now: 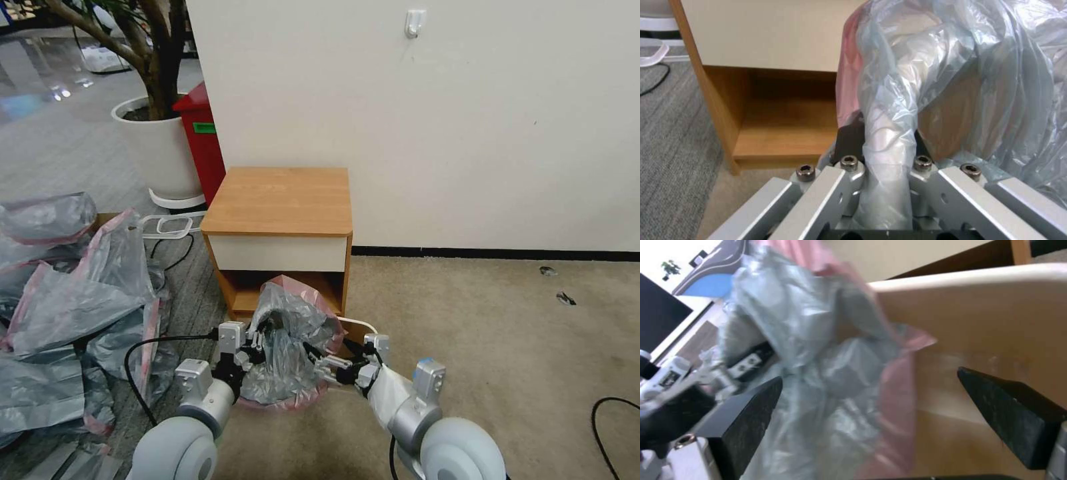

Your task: Pick up the garbage bag from the table and place it over the trash can.

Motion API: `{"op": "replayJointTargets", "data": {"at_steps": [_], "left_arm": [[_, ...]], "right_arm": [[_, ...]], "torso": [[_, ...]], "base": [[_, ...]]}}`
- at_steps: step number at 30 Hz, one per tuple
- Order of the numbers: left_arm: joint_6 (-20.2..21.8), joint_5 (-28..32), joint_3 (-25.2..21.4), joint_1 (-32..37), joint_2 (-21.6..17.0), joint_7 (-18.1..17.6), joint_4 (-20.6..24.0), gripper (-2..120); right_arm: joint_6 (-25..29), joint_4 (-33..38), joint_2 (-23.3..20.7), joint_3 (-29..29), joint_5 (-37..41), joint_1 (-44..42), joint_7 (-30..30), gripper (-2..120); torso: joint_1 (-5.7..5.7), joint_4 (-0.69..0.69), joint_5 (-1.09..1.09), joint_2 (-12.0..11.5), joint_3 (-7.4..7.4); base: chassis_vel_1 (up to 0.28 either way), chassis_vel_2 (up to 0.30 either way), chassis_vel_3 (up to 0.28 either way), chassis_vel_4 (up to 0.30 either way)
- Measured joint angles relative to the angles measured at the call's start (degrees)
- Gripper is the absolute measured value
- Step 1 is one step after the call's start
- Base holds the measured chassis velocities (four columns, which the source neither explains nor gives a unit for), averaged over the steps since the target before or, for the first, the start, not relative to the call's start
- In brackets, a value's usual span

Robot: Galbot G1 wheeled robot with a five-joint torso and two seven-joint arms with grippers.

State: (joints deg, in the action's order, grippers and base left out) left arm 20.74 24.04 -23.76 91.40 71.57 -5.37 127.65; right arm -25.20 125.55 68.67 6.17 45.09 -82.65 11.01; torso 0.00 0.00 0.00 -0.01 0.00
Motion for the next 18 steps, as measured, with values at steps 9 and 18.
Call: {"op": "replayJointTargets", "data": {"at_steps": [9,18], "left_arm": [[-0.34,0.12,-0.24,0.27,0.29,0.14,0.69,7],[-0.50,0.51,-0.34,0.35,0.45,0.20,0.91,7]], "right_arm": [[0.10,-1.68,0.97,-1.75,1.29,1.74,-0.75,100],[1.31,-2.77,0.98,-1.37,1.87,1.44,-5.12,92]], "torso": [[0.00,0.00,-0.01,0.00,0.00],[0.00,0.00,0.00,0.00,0.00]], "base": [[0.000,0.000,0.000,0.000],[0.000,0.000,0.000,0.000]]}}
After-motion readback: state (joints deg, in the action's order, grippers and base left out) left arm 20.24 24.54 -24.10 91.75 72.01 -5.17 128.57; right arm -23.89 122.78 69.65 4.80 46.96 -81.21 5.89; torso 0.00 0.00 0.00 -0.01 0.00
